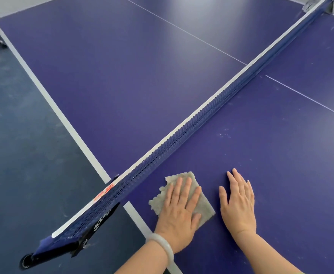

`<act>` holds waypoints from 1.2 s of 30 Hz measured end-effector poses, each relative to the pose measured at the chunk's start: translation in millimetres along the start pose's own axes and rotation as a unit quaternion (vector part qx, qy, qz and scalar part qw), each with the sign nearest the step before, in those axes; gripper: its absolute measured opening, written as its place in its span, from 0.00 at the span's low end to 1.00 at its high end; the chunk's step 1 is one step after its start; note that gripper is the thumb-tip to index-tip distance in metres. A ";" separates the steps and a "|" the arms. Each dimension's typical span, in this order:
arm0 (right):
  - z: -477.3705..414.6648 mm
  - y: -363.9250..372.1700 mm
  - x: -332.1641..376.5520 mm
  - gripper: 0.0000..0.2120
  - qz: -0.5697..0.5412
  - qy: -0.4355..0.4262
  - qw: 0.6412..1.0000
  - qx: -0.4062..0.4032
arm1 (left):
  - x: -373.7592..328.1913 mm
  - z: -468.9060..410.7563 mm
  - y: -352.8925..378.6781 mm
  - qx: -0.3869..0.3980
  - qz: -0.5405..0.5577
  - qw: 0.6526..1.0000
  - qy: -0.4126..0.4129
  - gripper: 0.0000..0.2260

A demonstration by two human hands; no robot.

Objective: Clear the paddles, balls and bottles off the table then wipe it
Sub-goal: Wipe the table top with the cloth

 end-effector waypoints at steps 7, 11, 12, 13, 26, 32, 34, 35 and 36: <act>-1.7 3.5 -1.6 0.28 0.022 0.003 1.000 0.010 | 45.4 3.9 -13.7 -0.013 0.003 0.998 -0.063 0.29; -1.7 4.3 -1.1 0.32 0.043 0.000 0.999 0.000 | 49.7 -88.2 -21.7 -0.022 0.015 0.995 -0.091 0.30; -1.9 4.6 -1.2 0.33 0.045 -0.001 0.999 0.000 | 42.6 -105.4 -21.2 -0.019 0.016 0.996 -0.084 0.30; -2.2 4.2 -1.2 0.33 0.043 0.000 0.999 0.000 | 32.9 -117.1 -19.3 -0.010 0.009 0.998 -0.069 0.30; 26.5 -19.9 -52.8 0.24 -0.080 0.088 0.992 -0.030 | 40.5 6.7 -6.9 0.019 -0.055 0.993 0.107 0.27; 69.9 -12.6 -99.9 0.27 -0.053 0.138 0.988 -0.039 | 25.3 -5.6 -6.3 -0.070 0.039 0.985 -0.155 0.29; 67.5 -13.8 -98.5 0.26 -0.042 0.156 0.986 -0.044 | -27.6 -7.0 10.9 -0.052 0.038 0.996 -0.060 0.29; 67.2 -14.8 -97.1 0.26 -0.031 0.158 0.986 -0.044 | -55.1 -0.4 19.9 -0.028 0.025 0.999 0.012 0.29; 67.2 -15.6 -96.0 0.25 -0.023 0.155 0.987 -0.044 | -76.5 10.7 28.5 0.006 0.014 0.997 0.077 0.29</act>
Point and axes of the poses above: each hand's wrist, its own z-axis away from the middle knuckle, its own y-axis out of the palm, x = y × z, the point moved 6 cm from there along -z, towards the middle knuckle, and after that the axes turned 14 degrees about z, right-handed, at the moved point
